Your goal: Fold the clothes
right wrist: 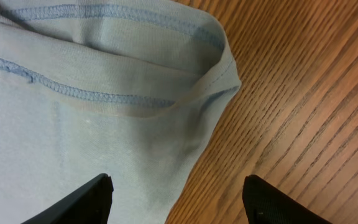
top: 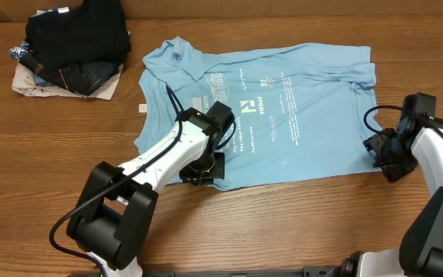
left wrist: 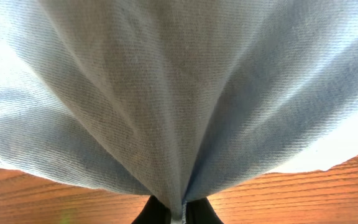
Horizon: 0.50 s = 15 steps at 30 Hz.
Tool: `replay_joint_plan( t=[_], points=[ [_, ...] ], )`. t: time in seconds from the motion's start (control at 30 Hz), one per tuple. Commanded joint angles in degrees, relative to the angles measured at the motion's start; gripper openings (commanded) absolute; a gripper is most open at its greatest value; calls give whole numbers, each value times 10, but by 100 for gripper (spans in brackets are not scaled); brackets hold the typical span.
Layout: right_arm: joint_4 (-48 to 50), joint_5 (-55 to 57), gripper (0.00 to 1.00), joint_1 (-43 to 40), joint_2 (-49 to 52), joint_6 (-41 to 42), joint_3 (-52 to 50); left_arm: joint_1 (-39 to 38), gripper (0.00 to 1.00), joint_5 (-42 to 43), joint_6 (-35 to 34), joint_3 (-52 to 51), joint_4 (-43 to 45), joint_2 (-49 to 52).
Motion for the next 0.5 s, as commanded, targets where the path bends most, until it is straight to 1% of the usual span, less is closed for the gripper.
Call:
replay_joint_plan(
  t=[0.0,0.03,0.1,0.17,0.2,0.23,0.3,0.4,0.47],
  points=[
    [6,8,70,-2,12,0,-7,2,4,5,4,1,-2,-13],
    [8,12,70,-2,17,-2,-7,2,4,5,4,1,-2,-13],
    [18,14,66,-2,28,-19,-7,2,4,5,4,1,-2,-13],
    [34,12,55,-2,42,-45,-7,2,4,4,5,1,-2,-13],
    [42,12,50,-2,47,-62,-7,2,4,4,5,1,-1,-13],
    [48,12,49,-1,52,-76,-7,2,4,4,4,1,-1,-13],
    [58,16,49,0,56,-95,-7,2,4,4,5,1,0,-13],
    [68,39,49,0,56,-95,-6,2,5,4,4,1,7,-13],
    [73,47,51,0,56,-95,-6,2,6,4,4,1,11,-13]
  ],
)
